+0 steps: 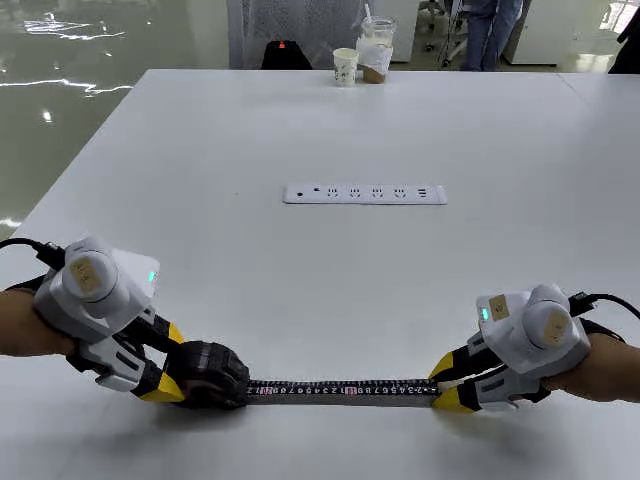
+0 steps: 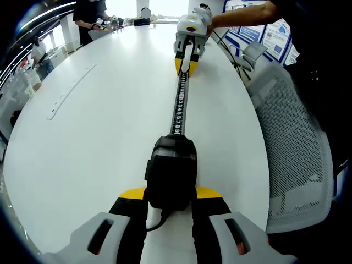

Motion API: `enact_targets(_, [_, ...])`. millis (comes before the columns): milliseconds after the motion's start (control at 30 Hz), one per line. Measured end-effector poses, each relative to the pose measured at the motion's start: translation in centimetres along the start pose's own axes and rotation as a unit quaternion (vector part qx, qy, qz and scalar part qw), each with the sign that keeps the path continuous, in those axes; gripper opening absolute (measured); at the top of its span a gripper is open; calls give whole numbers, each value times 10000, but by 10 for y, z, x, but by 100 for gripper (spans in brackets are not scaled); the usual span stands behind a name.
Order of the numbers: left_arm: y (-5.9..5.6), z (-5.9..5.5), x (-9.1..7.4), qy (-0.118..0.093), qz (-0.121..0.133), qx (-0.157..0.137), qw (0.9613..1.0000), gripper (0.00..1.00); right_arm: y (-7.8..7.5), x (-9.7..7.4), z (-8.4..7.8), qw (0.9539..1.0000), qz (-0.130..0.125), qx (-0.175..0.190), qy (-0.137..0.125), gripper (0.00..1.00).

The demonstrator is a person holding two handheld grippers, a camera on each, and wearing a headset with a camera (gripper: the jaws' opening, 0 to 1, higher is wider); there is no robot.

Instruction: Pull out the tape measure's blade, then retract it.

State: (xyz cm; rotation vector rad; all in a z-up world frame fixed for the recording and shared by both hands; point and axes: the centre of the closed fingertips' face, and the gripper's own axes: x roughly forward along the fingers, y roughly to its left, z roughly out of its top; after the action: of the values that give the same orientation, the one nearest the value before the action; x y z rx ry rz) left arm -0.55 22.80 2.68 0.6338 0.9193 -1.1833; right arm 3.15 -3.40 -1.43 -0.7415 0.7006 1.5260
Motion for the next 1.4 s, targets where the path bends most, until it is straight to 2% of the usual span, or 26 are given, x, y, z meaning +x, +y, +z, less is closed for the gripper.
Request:
enact_targets(267, [-1,0,0,85,5,-5,10000,26,0,0,1,10000,-6,61,11,14])
enact_targets(633, [3,-2,-4,102,104,-39,9999,29,-1,-3,-2,9999,-55,98,110,22])
enact_targets(933, [0,-5,-9,93,189,-222,9995,39,1,-9,0,9998,-119,139,95,29])
enact_targets(1400, [-11,-12,-16,-158,408,-660,9969,51,8,-20,3,9988,-322,372,26,41])
